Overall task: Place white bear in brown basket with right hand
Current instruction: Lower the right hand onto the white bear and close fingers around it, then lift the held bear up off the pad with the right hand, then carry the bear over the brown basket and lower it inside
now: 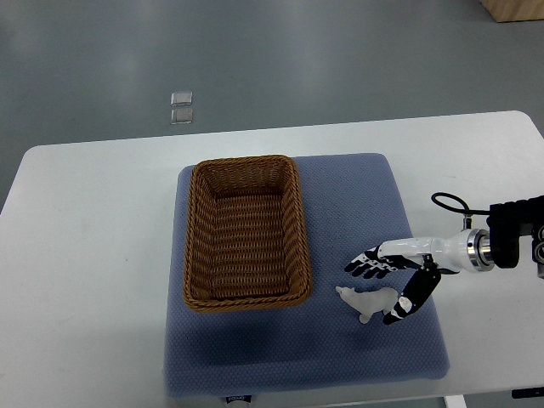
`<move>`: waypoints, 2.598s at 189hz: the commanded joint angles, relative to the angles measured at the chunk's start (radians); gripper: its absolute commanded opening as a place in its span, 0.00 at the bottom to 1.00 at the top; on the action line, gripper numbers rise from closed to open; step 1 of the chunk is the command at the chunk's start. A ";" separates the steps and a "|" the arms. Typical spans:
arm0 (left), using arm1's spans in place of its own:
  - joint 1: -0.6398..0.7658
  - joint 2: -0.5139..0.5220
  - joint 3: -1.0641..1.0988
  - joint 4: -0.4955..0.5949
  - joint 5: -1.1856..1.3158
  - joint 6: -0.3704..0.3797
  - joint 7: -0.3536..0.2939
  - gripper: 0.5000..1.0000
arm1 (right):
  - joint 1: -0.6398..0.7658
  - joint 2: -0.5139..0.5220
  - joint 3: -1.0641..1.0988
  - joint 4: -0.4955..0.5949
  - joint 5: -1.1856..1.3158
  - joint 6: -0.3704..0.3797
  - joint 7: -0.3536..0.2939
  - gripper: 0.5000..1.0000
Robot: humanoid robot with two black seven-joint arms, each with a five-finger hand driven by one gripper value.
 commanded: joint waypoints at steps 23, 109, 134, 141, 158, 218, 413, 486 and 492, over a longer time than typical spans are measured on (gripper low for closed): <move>0.000 0.000 0.000 0.000 -0.001 0.000 0.000 1.00 | -0.022 0.005 -0.001 -0.001 -0.043 -0.023 0.015 0.65; 0.000 0.000 -0.001 0.000 -0.001 0.000 0.000 1.00 | -0.051 0.025 -0.001 -0.011 -0.106 -0.066 0.043 0.25; 0.000 0.000 -0.001 0.000 -0.001 0.000 0.000 1.00 | -0.059 0.025 -0.001 -0.017 -0.138 -0.077 0.046 0.00; 0.000 0.000 -0.001 0.000 0.000 0.000 0.000 1.00 | -0.059 0.023 -0.001 -0.018 -0.145 -0.078 0.046 0.00; 0.000 0.000 -0.001 0.000 -0.001 0.000 0.000 1.00 | -0.049 0.014 -0.001 -0.018 -0.145 -0.081 0.046 0.00; 0.000 0.000 -0.001 0.000 -0.001 0.000 0.000 1.00 | 0.072 -0.078 0.080 -0.017 -0.128 0.026 0.046 0.00; 0.000 0.000 0.002 -0.002 0.000 0.000 0.000 1.00 | 0.500 0.301 0.121 -0.376 0.003 0.288 -0.057 0.00; 0.000 0.000 0.002 -0.002 0.000 0.000 0.000 1.00 | 0.323 0.747 0.120 -0.729 -0.010 0.225 -0.055 0.00; 0.000 0.000 0.000 -0.002 0.000 0.000 0.000 1.00 | 0.304 0.770 0.120 -0.750 -0.011 0.221 -0.057 0.00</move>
